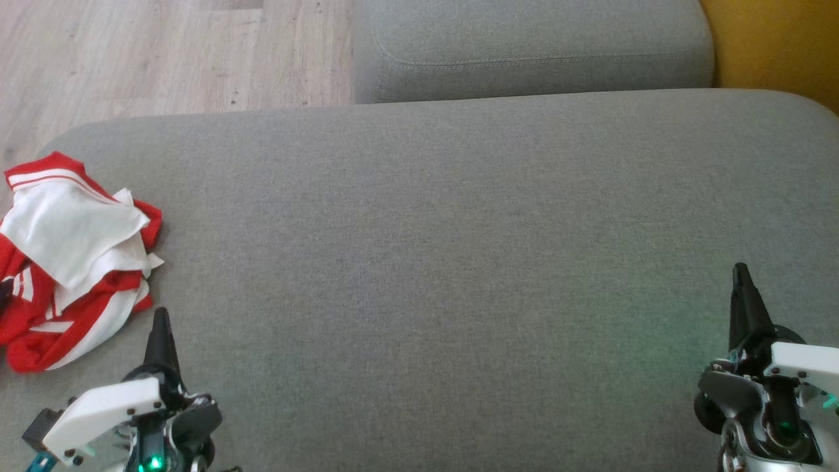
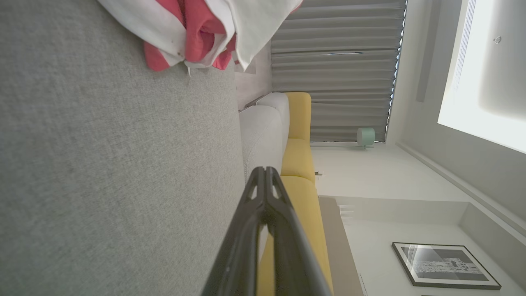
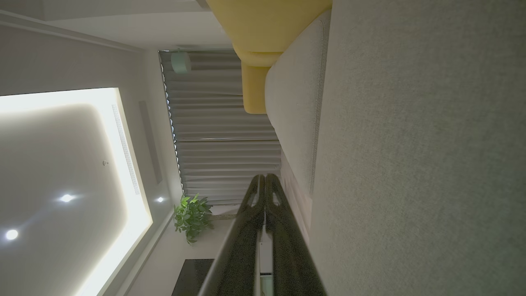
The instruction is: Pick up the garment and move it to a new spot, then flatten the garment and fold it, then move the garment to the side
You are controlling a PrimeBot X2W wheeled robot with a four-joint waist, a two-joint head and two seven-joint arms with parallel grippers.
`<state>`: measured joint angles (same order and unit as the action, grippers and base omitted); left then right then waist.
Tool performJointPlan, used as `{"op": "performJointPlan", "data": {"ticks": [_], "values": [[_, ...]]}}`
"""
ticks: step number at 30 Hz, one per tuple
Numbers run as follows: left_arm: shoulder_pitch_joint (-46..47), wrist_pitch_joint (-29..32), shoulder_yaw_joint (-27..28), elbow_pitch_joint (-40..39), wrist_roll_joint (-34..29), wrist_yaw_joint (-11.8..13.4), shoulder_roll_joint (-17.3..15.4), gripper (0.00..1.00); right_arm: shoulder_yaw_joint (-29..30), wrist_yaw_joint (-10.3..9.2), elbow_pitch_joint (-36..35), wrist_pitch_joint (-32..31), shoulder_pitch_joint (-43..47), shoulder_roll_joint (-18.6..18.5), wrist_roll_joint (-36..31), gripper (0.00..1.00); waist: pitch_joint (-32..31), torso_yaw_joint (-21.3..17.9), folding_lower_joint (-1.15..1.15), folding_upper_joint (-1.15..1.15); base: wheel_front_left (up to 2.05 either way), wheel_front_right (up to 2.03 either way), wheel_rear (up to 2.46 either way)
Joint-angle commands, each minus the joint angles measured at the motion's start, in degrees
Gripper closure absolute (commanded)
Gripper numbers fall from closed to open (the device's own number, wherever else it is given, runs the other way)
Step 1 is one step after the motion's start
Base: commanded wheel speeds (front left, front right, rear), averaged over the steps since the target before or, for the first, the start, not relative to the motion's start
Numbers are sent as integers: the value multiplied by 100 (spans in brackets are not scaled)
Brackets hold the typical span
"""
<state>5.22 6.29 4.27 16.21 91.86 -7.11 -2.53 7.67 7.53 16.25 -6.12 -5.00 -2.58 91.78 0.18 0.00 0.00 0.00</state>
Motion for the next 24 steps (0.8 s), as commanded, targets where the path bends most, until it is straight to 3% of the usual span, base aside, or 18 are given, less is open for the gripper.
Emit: {"op": "performJointPlan", "data": {"ticks": [1,24], "values": [[98,20,225,-216,31,-37,-34,100,-117,-4,-223,-35,-119,-30,40,100,0,0,0,0,0,0,0],[97,19,225,-216,31,-37,-34,100,-117,-4,-223,-35,-119,-30,40,100,0,0,0,0,0,0,0]]}}
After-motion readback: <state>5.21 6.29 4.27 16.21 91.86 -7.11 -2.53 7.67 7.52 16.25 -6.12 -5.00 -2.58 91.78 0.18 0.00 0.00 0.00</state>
